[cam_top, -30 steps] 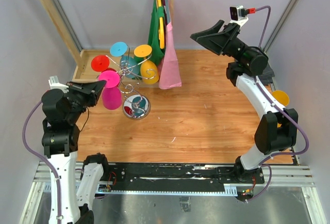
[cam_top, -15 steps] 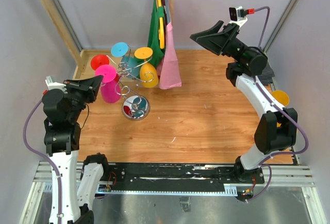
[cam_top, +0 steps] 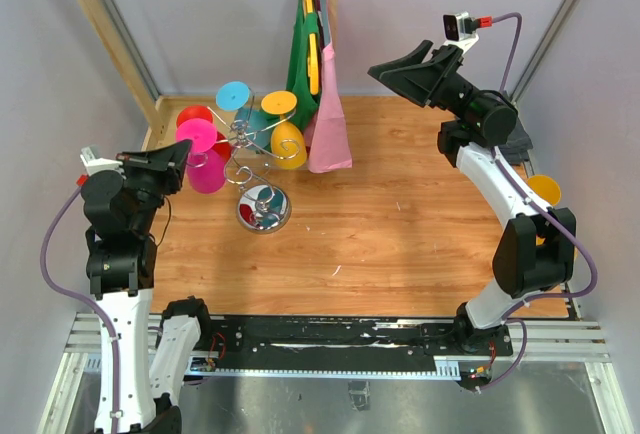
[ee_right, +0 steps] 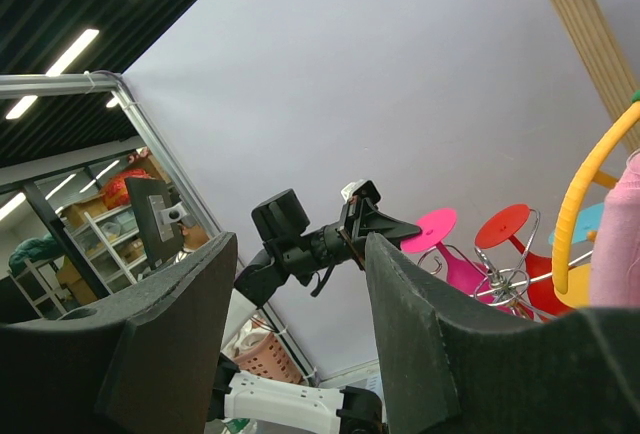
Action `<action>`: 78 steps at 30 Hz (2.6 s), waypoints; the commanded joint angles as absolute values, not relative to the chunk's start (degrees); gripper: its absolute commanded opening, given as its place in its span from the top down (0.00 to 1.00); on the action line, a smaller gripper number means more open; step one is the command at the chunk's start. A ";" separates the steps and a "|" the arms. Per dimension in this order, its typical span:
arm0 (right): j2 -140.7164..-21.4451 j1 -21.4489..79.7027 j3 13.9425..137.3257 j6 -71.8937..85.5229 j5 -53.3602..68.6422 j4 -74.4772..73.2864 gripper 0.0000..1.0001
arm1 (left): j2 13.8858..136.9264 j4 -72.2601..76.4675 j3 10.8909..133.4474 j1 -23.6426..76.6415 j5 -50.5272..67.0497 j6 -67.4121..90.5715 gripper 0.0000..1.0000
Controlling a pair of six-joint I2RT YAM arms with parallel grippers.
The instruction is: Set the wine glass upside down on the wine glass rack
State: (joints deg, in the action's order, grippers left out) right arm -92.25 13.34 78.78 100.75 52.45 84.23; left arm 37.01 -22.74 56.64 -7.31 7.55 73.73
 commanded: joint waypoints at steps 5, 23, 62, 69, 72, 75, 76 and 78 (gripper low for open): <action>-92.71 12.48 79.69 100.98 52.38 87.73 0.44 | 33.84 -22.54 57.92 -7.45 1.64 72.42 1.00; -92.70 12.62 78.87 101.01 52.20 87.83 0.44 | 30.35 -24.76 54.54 -7.46 9.07 70.93 1.00; -92.78 12.91 78.37 100.70 51.92 87.76 0.43 | 23.02 -40.35 57.78 -7.39 13.47 67.34 0.46; -93.14 12.60 78.33 99.88 53.43 85.86 0.41 | 23.02 -45.22 67.56 -7.45 13.31 60.64 0.45; -92.18 12.49 77.83 95.45 55.49 79.02 0.41 | 27.37 -43.95 72.51 -7.47 13.80 55.14 0.45; -89.85 12.48 76.96 86.70 56.88 66.80 0.41 | 33.15 -39.84 76.24 -7.47 15.36 51.99 0.45; -88.97 12.48 76.95 83.39 57.11 61.77 0.41 | 35.40 -38.88 77.50 -7.45 15.67 51.62 0.46; -87.28 12.61 78.01 75.61 57.28 50.15 0.41 | 41.24 -36.33 79.75 -7.49 17.38 50.02 0.48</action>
